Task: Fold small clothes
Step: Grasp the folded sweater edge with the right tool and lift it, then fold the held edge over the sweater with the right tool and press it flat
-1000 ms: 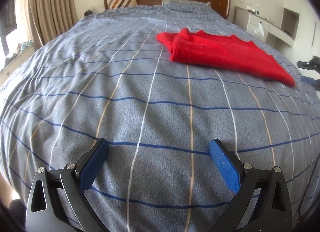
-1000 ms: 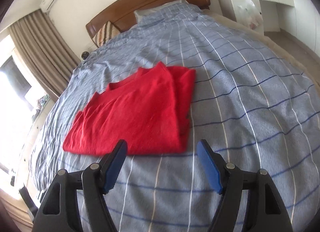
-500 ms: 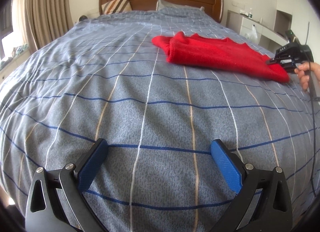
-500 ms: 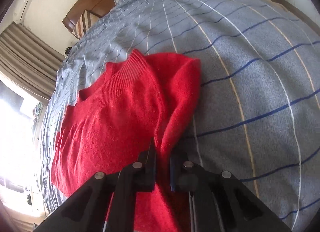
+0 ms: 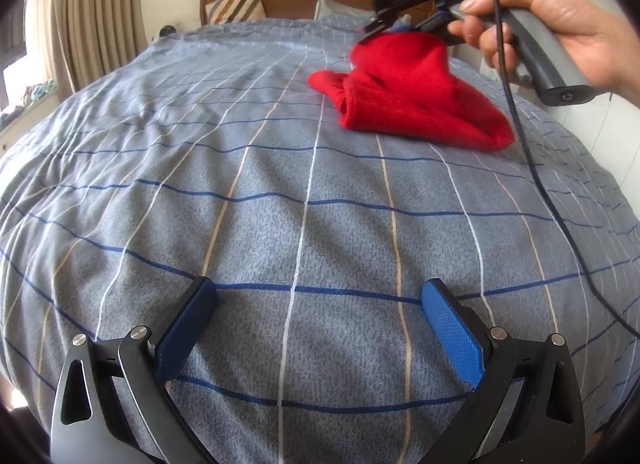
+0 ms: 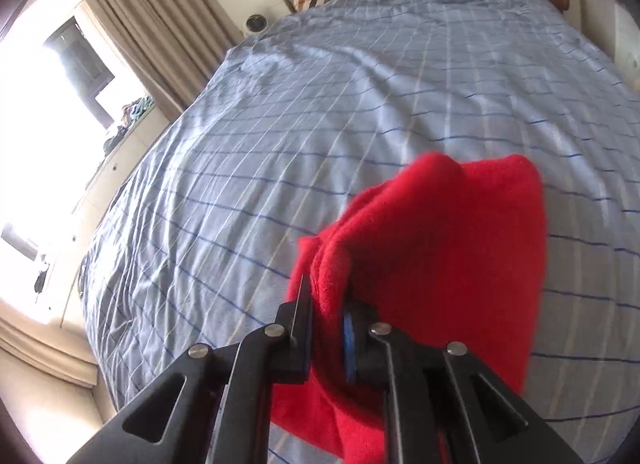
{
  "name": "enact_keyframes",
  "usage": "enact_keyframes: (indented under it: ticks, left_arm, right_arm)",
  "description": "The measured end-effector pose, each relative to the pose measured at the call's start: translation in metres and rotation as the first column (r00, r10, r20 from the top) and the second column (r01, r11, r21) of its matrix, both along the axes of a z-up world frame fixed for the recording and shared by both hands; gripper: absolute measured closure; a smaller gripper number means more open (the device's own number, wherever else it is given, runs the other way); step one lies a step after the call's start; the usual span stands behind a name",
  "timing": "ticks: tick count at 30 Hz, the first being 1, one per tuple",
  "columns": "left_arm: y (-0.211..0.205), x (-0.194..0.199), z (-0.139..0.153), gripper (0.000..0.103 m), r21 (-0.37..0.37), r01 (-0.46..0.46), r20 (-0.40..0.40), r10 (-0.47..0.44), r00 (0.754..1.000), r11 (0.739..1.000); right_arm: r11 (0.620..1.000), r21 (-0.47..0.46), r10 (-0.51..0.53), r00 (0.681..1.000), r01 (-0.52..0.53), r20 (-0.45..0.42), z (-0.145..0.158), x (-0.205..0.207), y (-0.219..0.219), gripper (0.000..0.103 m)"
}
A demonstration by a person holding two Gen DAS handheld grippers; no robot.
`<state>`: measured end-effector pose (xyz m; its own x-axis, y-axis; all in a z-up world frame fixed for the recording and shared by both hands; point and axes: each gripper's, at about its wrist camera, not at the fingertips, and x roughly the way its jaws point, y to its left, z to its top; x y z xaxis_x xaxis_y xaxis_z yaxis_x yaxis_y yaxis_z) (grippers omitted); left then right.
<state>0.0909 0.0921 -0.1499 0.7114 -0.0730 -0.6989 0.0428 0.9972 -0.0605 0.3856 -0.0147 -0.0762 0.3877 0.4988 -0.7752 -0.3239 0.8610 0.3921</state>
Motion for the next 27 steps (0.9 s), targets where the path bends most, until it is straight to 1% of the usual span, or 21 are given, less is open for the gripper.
enact_keyframes:
  ticks: [1, 2, 3, 4, 5, 6, 7, 8, 10, 12, 13, 14, 15, 17, 19, 20, 22, 23, 24, 25, 27]
  left_arm:
    - [0.000, 0.000, 0.000, 0.000, -0.001, 0.001, -0.001, -0.001, 1.000, 1.000]
    - [0.002, 0.000, 0.000, 0.000, -0.002, 0.001, -0.002, -0.001, 1.000, 1.000]
    - [0.002, 0.001, 0.000, 0.000, -0.004, 0.000, -0.003, 0.000, 1.000, 1.000]
    - [0.003, 0.001, 0.000, 0.000, -0.007, -0.001, -0.005, 0.000, 1.000, 1.000]
    - [0.003, 0.001, 0.000, 0.000, -0.010, -0.002, -0.008, 0.002, 1.000, 1.000]
    - [0.004, 0.002, 0.000, 0.000, -0.013, -0.004, -0.010, 0.004, 1.000, 1.000]
    - [0.005, 0.002, 0.000, 0.000, -0.018, -0.006, -0.013, 0.006, 1.000, 1.000]
    - [0.005, 0.003, 0.001, 0.000, -0.025, -0.009, -0.015, 0.009, 1.000, 1.000]
    - [0.007, 0.004, 0.001, 0.000, -0.035, -0.012, -0.019, 0.011, 1.000, 0.999]
    - [0.008, 0.004, 0.001, 0.000, -0.040, -0.013, -0.021, 0.013, 1.000, 0.999]
    - [0.008, 0.004, 0.001, 0.000, -0.038, -0.013, -0.020, 0.013, 1.000, 0.999]
    - [0.008, 0.004, 0.001, 0.000, -0.036, -0.012, -0.019, 0.012, 1.000, 0.999]
    - [0.008, 0.004, 0.001, 0.001, -0.032, -0.012, -0.017, 0.011, 1.000, 0.999]
    - [0.008, 0.002, 0.000, 0.001, -0.023, -0.012, -0.011, 0.011, 1.000, 1.000]
    - [0.008, 0.000, 0.000, 0.001, -0.013, -0.010, -0.006, 0.010, 1.000, 1.000]
    - [0.007, -0.002, -0.001, 0.001, -0.007, -0.010, -0.004, 0.010, 1.000, 1.000]
    - [0.007, -0.003, -0.002, 0.001, 0.000, -0.009, -0.001, 0.009, 1.000, 1.000]
    - [0.007, -0.003, -0.002, 0.001, 0.000, -0.010, -0.001, 0.010, 1.000, 1.000]
    - [0.007, -0.005, -0.001, 0.001, -0.001, -0.009, -0.002, 0.009, 1.000, 1.000]
    - [0.008, -0.005, -0.001, 0.001, -0.004, -0.008, -0.003, 0.008, 1.000, 1.000]
    - [0.009, -0.005, 0.000, 0.001, -0.014, -0.006, -0.010, 0.006, 1.000, 1.000]
  right_arm:
    - [0.998, 0.043, 0.036, 0.998, -0.034, -0.048, -0.011, 0.001, 0.009, 0.079]
    - [0.994, 0.090, 0.070, 0.992, -0.060, -0.105, -0.020, 0.001, 0.016, 0.071]
    - [0.989, 0.130, 0.084, 0.988, -0.067, -0.131, -0.023, 0.000, 0.017, 0.064]
    - [0.982, 0.177, 0.096, 0.987, -0.073, -0.128, -0.020, -0.005, 0.015, 0.060]
    - [0.971, 0.224, 0.112, 0.987, -0.085, -0.111, -0.013, -0.011, 0.008, 0.052]
    - [0.960, 0.264, 0.119, 0.989, -0.092, -0.088, -0.004, -0.017, 0.000, 0.047]
    - [0.953, 0.288, 0.114, 0.992, -0.092, -0.059, 0.006, -0.022, -0.011, 0.046]
    - [0.953, 0.290, 0.095, 0.995, -0.084, -0.024, 0.016, -0.027, -0.027, 0.046]
    - [0.971, 0.236, 0.020, 0.999, -0.030, 0.047, 0.030, -0.036, -0.055, 0.046]
    - [0.997, 0.070, -0.042, 0.995, 0.035, 0.095, 0.031, -0.040, -0.071, 0.046]
    - [0.999, 0.009, -0.037, 0.995, 0.036, 0.093, 0.025, -0.042, -0.072, 0.048]
    - [1.000, -0.021, -0.014, 0.996, 0.016, 0.083, 0.018, -0.043, -0.069, 0.055]
    - [0.999, -0.044, 0.014, 0.997, -0.011, 0.081, 0.010, -0.045, -0.061, 0.057]
    - [0.996, -0.056, 0.080, 0.993, -0.075, 0.090, -0.007, -0.056, -0.038, 0.057]
    - [0.991, -0.026, 0.133, 0.989, -0.131, 0.064, -0.029, -0.065, -0.014, 0.058]
    - [0.986, -0.032, 0.167, 0.985, -0.166, 0.044, -0.041, -0.069, 0.000, 0.058]
    - [0.968, -0.095, 0.235, 0.971, -0.231, 0.040, -0.053, -0.084, 0.022, 0.058]
    - [0.961, -0.113, 0.260, 0.964, -0.253, 0.049, -0.051, -0.091, 0.025, 0.058]
    - [0.958, -0.106, 0.273, 0.961, -0.266, 0.054, -0.045, -0.097, 0.022, 0.058]
    - [0.961, -0.089, 0.267, 0.962, -0.262, 0.057, -0.036, -0.101, 0.014, 0.058]
    - [0.973, -0.070, 0.227, 0.968, -0.221, 0.103, -0.012, -0.112, -0.012, 0.058]
